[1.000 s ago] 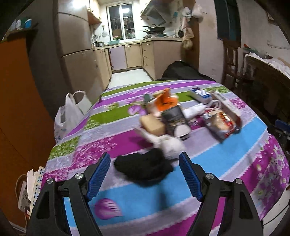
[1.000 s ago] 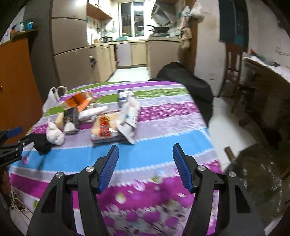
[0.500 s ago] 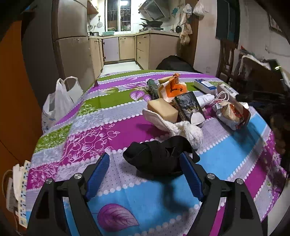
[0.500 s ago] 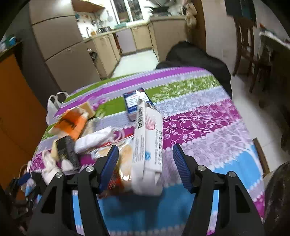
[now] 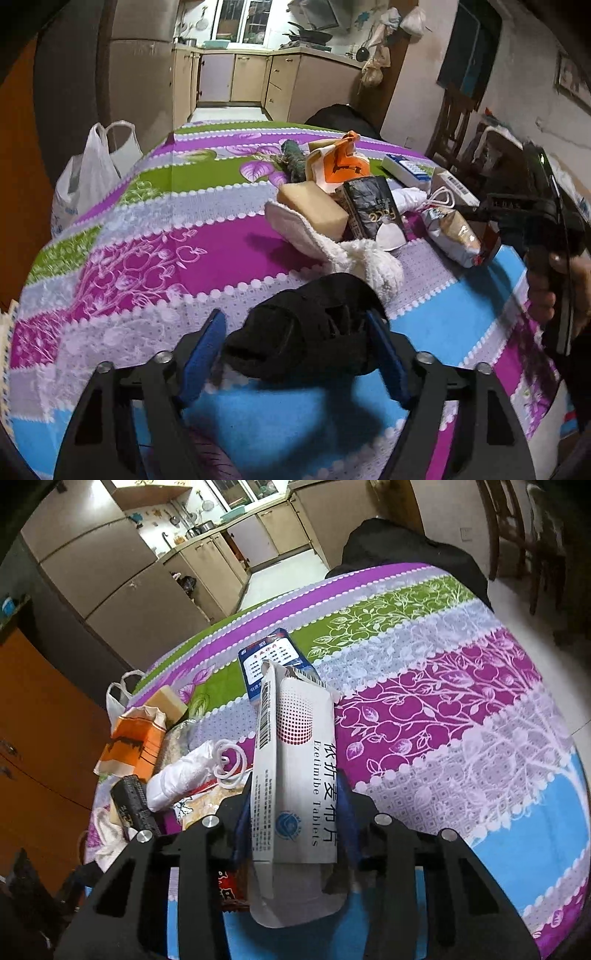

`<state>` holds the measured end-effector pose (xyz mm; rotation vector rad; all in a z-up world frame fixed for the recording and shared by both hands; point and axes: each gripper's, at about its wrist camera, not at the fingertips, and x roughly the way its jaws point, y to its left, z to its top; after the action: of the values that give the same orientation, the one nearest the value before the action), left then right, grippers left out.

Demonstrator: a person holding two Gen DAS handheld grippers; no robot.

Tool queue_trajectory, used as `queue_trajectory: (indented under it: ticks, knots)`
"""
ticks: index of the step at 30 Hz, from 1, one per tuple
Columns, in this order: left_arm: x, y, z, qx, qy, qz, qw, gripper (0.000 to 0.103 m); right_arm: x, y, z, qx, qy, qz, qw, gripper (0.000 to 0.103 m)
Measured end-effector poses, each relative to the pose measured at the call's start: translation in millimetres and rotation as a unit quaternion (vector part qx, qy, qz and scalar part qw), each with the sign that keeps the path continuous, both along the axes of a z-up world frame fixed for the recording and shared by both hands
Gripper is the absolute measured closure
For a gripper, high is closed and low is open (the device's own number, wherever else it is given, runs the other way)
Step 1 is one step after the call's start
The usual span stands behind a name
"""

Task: Collect trash
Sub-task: 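Grasp the white tablets box with the right gripper while the left gripper grasps the black cloth, then carry the box and cloth over the trash bag and open both grippers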

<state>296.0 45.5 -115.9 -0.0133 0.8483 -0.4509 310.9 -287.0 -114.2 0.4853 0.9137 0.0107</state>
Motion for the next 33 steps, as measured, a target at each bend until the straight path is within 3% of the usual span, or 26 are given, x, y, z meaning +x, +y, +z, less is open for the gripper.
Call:
queue_trajectory:
  ticks: [1, 7, 18, 33]
  knots:
    - [0.1, -0.4, 0.4, -0.007, 0.001, -0.003, 1.0, 0.041, -2.4, -1.8, -0.1, 0.011, -0.001, -0.003, 1.0, 0.067]
    - [-0.4, 5.8, 1.0, -0.021, 0.003, 0.006, 0.9997, 0.046, -18.7, -13.5, 5.4, 0.045, -0.014, -0.014, 0.999, 0.068]
    - [-23.6, 20.5, 18.8, -0.019, 0.002, 0.03, 0.9994, 0.047, -70.9, -5.0, 50.0, 0.02, -0.064, -0.004, 0.998, 0.068]
    - [-80.5, -3.4, 74.6, 0.053, -0.063, 0.053, 0.9952, 0.047, -148.6, 65.4, 52.1, -0.01, -0.036, 0.094, 0.995, 0.068]
